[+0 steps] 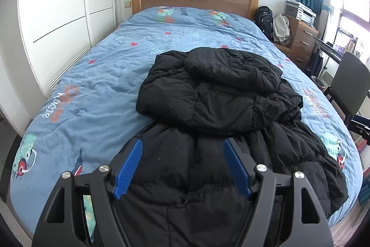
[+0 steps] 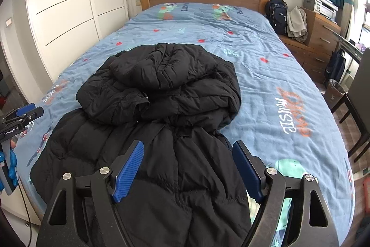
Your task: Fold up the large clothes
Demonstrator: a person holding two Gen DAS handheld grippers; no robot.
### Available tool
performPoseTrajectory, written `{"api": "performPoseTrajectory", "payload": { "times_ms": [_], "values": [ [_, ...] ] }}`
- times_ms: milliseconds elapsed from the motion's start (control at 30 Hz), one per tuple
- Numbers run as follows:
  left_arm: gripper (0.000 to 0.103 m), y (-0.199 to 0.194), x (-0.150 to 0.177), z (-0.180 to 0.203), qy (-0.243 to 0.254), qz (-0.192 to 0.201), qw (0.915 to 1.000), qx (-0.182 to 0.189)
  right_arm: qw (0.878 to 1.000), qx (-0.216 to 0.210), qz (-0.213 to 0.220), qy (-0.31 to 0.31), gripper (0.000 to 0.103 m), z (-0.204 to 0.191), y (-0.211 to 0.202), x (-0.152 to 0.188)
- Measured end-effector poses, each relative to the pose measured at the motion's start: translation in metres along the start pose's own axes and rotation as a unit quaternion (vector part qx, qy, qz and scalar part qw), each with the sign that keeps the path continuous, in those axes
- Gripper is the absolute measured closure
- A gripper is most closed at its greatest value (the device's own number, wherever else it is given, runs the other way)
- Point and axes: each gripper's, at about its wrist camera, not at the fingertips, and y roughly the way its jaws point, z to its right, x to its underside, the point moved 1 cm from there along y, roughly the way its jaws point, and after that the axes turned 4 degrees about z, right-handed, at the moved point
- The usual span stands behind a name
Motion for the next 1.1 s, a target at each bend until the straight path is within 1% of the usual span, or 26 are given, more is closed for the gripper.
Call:
{"api": "performPoseTrajectory", "payload": {
  "times_ms": [133, 333, 500, 767, 1000, 1100],
  "values": [
    [0.031, -0.02, 0.018, -0.019, -0.007, -0.005, 0.9998, -0.016, 1.0, 0.016, 0.002, 0.009, 0.022, 0.012, -0.025, 0.017],
    [0.031, -0.047, 0.037, -0.042, -0.011, -0.006, 0.9994, -0.034, 0.999, 0.033, 0.005, 0.031, 0.021, 0.029, -0.054, 0.042],
    [0.031, -0.066, 0.059, -0.066, -0.031, -0.011, 0.9984, -0.045, 0.998, 0.047, 0.005, 0.051, 0.021, 0.044, -0.074, 0.063],
    [0.031, -0.091, 0.091, -0.1, -0.06, -0.024, 0.9967, -0.048, 0.994, 0.063, 0.008, 0.088, 0.018, 0.074, -0.103, 0.093],
    [0.027, -0.107, 0.105, -0.11, -0.062, -0.023, 0.9959, -0.061, 0.99, 0.071, 0.007, 0.12, 0.017, 0.092, -0.117, 0.118],
    [0.027, -0.107, 0.109, -0.112, -0.064, -0.027, 0.9957, -0.062, 0.989, 0.074, -0.001, 0.13, 0.015, 0.097, -0.119, 0.129]
  ]
}}
